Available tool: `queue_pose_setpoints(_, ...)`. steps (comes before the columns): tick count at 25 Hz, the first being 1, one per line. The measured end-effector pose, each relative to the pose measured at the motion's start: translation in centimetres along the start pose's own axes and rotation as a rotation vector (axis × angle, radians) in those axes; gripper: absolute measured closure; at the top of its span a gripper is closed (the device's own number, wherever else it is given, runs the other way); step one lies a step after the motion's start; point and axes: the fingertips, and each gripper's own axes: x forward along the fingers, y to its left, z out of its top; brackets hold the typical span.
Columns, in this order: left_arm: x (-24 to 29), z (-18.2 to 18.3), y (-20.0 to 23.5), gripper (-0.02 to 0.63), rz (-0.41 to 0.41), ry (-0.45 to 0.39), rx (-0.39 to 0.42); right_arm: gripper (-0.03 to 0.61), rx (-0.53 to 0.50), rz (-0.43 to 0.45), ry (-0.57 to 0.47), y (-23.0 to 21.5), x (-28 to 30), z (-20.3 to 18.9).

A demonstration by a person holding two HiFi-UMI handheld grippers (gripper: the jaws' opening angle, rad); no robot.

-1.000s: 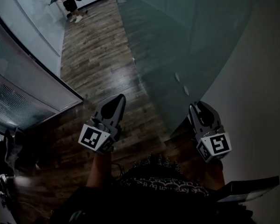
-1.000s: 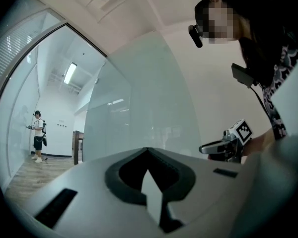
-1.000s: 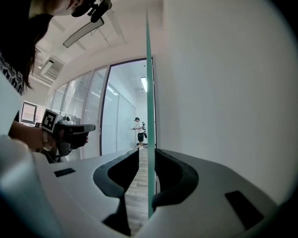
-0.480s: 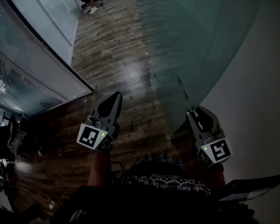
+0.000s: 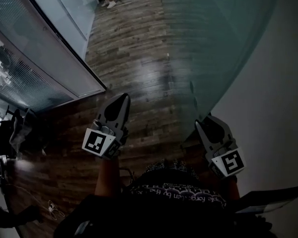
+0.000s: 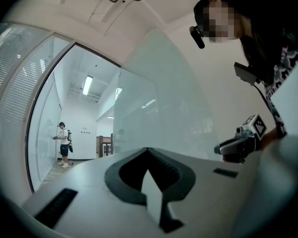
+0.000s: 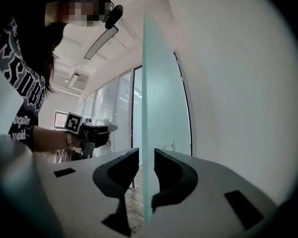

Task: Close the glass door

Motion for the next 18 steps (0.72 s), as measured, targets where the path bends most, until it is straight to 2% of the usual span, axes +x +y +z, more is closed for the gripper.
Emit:
queue_pose_setpoints(5, -2.4, -0.2, 1.9, 0.612, 0.058, 0.003, 0.004, 0.483, 0.023, 0.048, -0.006, 2.2, 1.3, -0.2)
queue_pose_setpoints(18, -9.6, 0.0, 7.8, 0.612, 0.207, -0.014, 0.004, 0.483, 0.002, 0.195, 0.016, 9.1, 6.8, 0.2)
